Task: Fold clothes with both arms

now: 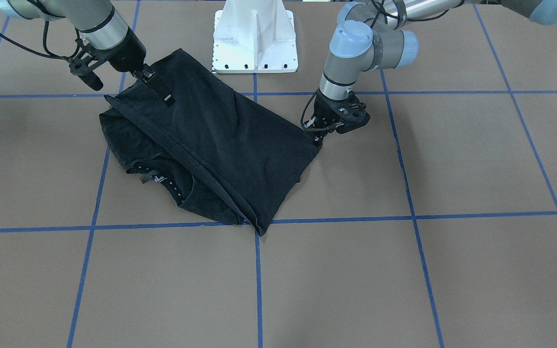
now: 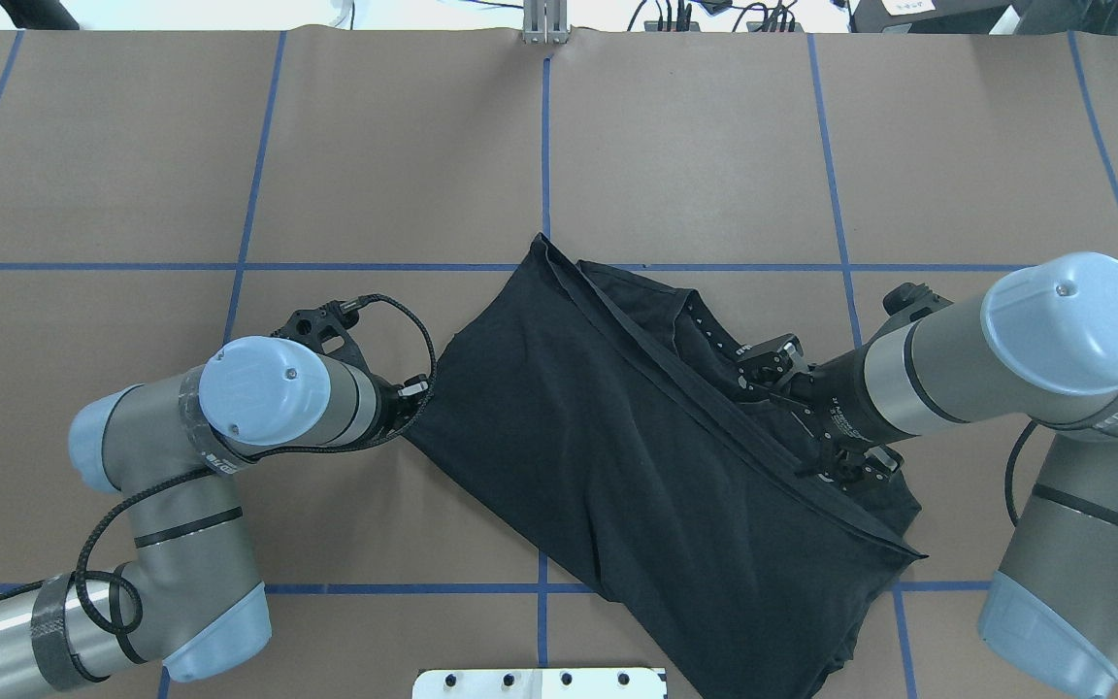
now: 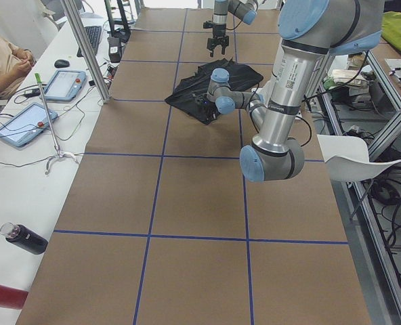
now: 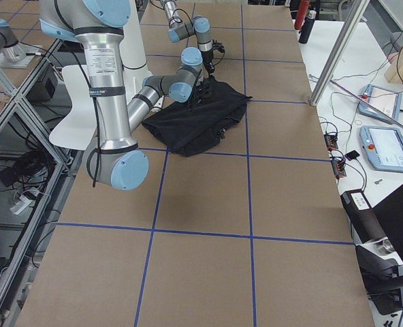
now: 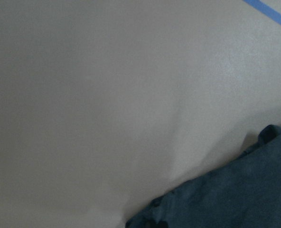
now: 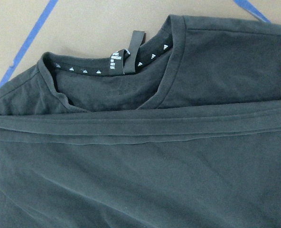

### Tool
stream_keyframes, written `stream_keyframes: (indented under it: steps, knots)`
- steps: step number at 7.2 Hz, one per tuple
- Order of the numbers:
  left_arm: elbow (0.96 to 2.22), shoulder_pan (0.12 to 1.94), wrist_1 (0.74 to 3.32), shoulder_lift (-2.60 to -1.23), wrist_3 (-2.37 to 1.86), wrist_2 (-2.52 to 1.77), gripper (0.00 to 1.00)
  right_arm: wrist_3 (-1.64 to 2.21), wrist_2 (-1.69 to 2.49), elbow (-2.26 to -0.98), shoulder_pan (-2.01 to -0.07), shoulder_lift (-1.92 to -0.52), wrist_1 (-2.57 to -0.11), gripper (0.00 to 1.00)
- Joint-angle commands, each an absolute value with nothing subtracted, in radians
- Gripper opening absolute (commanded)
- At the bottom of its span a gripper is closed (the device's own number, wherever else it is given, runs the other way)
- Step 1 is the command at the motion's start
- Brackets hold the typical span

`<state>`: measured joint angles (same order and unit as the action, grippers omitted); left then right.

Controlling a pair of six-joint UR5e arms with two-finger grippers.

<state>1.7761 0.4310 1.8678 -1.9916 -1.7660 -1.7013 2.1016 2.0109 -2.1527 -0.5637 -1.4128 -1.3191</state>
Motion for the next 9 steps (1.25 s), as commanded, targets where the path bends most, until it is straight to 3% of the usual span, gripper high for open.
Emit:
stream_keyframes:
  steps: [1,2,3,8,9]
  knots:
    - [1.781,0.510,1.874,-1.994,-1.659,-1.706,0.00,2.102,2.010,-2.151,-0.563,-1.414,-1.319,1.00]
    - [1.763,0.593,1.893,-2.008,-1.538,-1.706,0.00,2.102,2.011,-2.151,-0.564,-1.414,-1.319,1.00]
    - [1.649,0.683,2.007,-2.076,-1.470,-1.712,0.00,2.102,2.010,-2.149,-0.563,-1.414,-1.319,1.00]
    - [0.850,0.785,2.501,-2.542,-1.357,-1.656,0.00,2.102,2.003,-2.154,-0.566,-1.411,-1.318,1.00]
    - [0.815,0.795,2.520,-2.555,-1.330,-1.645,0.02,2.102,1.999,-2.151,-0.565,-1.408,-1.318,1.00]
